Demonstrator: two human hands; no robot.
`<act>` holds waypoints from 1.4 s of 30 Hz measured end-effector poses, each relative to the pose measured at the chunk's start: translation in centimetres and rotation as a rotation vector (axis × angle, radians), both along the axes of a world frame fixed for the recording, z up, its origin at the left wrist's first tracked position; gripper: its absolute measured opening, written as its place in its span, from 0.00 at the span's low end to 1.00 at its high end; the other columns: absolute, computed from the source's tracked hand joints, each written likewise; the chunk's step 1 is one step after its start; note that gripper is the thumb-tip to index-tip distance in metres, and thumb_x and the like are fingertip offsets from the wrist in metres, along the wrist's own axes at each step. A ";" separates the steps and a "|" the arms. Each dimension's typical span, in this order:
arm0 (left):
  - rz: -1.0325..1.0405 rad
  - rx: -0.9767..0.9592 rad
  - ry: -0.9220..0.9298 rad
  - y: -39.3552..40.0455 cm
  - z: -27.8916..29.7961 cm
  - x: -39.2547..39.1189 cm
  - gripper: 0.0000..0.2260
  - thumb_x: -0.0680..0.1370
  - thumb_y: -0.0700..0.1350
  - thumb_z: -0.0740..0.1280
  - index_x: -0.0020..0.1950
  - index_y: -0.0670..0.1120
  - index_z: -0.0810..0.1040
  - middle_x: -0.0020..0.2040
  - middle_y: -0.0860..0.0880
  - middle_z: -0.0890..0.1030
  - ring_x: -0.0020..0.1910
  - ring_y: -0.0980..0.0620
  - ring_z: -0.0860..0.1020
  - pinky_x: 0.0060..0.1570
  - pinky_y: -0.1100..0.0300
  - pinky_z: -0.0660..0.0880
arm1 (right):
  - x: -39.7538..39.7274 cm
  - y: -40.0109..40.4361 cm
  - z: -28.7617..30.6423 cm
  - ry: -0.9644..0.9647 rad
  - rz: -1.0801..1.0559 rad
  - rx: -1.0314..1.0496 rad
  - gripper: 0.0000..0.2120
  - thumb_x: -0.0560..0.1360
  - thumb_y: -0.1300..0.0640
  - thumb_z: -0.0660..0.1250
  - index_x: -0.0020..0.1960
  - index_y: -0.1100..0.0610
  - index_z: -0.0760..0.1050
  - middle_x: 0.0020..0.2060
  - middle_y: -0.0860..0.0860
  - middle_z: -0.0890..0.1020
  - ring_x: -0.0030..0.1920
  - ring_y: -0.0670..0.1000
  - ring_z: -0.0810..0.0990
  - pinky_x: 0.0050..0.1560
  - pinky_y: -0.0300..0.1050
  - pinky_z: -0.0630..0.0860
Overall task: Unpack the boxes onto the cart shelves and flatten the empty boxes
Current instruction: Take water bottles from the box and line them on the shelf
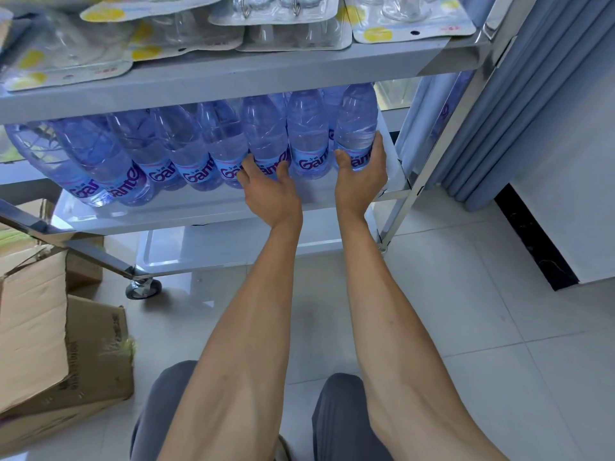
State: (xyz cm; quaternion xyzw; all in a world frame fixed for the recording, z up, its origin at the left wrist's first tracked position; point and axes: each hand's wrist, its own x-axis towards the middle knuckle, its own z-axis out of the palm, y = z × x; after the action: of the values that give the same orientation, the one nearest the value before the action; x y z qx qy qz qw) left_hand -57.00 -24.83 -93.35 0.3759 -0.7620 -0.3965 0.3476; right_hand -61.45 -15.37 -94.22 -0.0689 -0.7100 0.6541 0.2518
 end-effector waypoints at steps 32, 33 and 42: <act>-0.116 -0.023 -0.033 -2.2 1.3 1.0 0.19 0.75 0.50 0.74 0.61 0.43 0.76 0.57 0.46 0.82 0.54 0.45 0.80 0.55 0.52 0.76 | 0.8 -3.0 -0.5 -0.130 -0.092 0.158 0.07 0.72 0.59 0.74 0.38 0.60 0.78 0.32 0.48 0.81 0.33 0.48 0.77 0.34 0.42 0.73; -0.116 -0.017 -0.031 -2.2 1.2 1.0 0.19 0.75 0.50 0.74 0.61 0.43 0.76 0.57 0.46 0.81 0.54 0.45 0.80 0.55 0.52 0.76 | 0.9 -3.0 -0.6 -0.122 -0.082 0.163 0.08 0.73 0.59 0.73 0.38 0.60 0.78 0.32 0.48 0.80 0.33 0.48 0.77 0.34 0.39 0.72; -0.171 0.012 -0.013 -2.8 1.3 1.7 0.19 0.74 0.50 0.75 0.61 0.43 0.77 0.56 0.46 0.82 0.54 0.46 0.80 0.55 0.51 0.76 | 1.9 -2.3 0.3 -0.063 -0.162 0.075 0.06 0.70 0.60 0.72 0.41 0.59 0.75 0.35 0.49 0.79 0.35 0.47 0.76 0.36 0.41 0.74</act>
State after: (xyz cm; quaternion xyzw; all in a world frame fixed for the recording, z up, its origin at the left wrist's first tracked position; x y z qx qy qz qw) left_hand -55.30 -27.61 -92.00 0.3141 -0.7912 -0.4267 0.3053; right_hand -59.52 -17.64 -93.88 -0.1371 -0.7334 0.6022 0.2839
